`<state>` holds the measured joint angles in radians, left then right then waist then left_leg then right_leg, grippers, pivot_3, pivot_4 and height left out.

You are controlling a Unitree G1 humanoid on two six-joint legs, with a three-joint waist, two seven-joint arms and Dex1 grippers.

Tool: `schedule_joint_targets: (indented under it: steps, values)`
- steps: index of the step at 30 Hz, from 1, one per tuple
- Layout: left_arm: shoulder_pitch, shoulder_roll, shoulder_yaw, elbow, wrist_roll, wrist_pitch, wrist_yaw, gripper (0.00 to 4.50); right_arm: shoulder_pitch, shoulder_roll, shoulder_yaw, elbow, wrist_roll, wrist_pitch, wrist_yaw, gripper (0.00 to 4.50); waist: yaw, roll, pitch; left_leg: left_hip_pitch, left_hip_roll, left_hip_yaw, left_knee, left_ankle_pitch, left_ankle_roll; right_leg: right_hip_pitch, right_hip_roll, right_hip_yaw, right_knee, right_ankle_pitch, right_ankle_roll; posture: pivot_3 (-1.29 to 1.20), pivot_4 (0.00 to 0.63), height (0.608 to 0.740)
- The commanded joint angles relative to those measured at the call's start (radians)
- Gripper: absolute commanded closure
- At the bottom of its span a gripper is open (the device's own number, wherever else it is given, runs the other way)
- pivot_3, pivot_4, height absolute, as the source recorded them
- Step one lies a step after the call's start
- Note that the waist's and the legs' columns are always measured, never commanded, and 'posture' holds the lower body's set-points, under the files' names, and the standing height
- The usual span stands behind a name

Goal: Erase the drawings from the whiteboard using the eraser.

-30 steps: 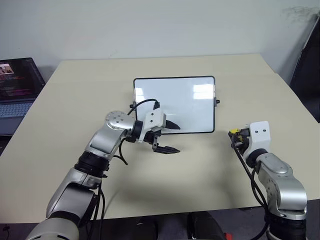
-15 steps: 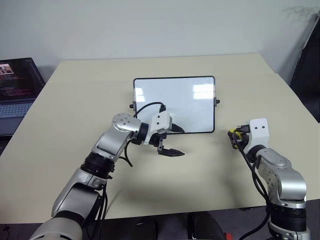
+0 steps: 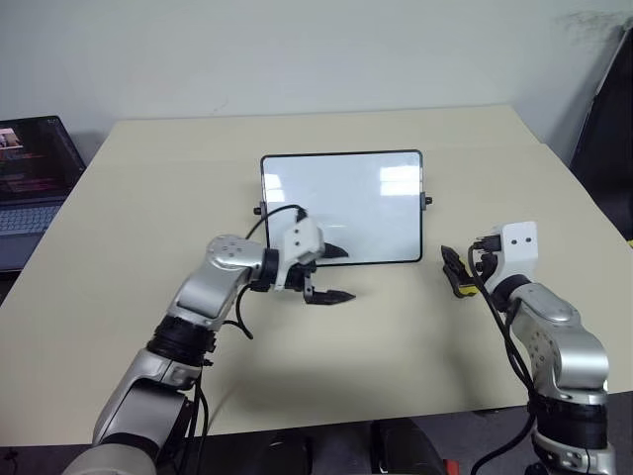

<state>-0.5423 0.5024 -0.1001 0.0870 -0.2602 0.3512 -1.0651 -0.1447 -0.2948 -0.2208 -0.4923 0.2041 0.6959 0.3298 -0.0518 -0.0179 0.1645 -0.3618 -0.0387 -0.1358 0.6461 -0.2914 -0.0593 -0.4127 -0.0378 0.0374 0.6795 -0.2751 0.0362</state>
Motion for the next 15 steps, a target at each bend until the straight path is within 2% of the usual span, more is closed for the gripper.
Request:
schedule_joint_targets:
  steps: [1, 4, 8, 12, 15]
  values:
    - [0.127, 0.005, 0.143, -0.143, -0.068, 0.074, 0.135, 0.00, 0.111, 0.017, 0.026, -0.142, -0.007, -0.130, -0.006, 0.03, -0.001, 0.000, 0.000, 0.000, 0.000, 0.000, 0.000, 0.000, 0.000, 0.000, 0.000, 0.001, 0.000, 0.000, 0.001, 0.00, 0.150, 0.740]
    - [0.286, -0.031, 0.194, -0.267, -0.023, 0.090, 0.301, 0.00, 0.261, 0.067, 0.049, -0.159, 0.008, -0.232, -0.004, 0.03, 0.005, 0.000, 0.000, 0.001, 0.000, 0.001, 0.000, -0.001, 0.000, 0.000, -0.002, 0.002, 0.000, -0.001, 0.001, 0.00, 0.150, 0.740]
    - [0.450, -0.111, 0.281, -0.373, 0.001, 0.038, 0.490, 0.00, 0.444, 0.104, 0.042, -0.095, -0.022, -0.495, 0.017, 0.03, 0.023, -0.001, 0.000, 0.002, -0.001, 0.001, 0.001, -0.001, 0.000, 0.001, -0.002, 0.002, -0.001, -0.001, 0.001, 0.00, 0.150, 0.740]
    - [0.525, -0.172, 0.302, -0.378, 0.059, -0.050, 0.624, 0.00, 0.508, 0.132, -0.036, 0.004, 0.017, -0.646, 0.019, 0.03, 0.028, -0.001, -0.001, 0.010, 0.000, 0.001, 0.000, -0.001, 0.000, 0.009, -0.002, 0.001, -0.001, -0.003, 0.005, 0.00, 0.150, 0.740]
    - [0.569, -0.204, 0.329, -0.371, 0.087, -0.105, 0.703, 0.00, 0.548, 0.135, -0.059, 0.010, 0.043, -0.655, 0.015, 0.03, 0.026, -0.001, 0.000, 0.017, 0.000, 0.002, 0.000, -0.001, 0.001, 0.018, -0.001, 0.002, -0.003, -0.004, 0.007, 0.00, 0.150, 0.740]
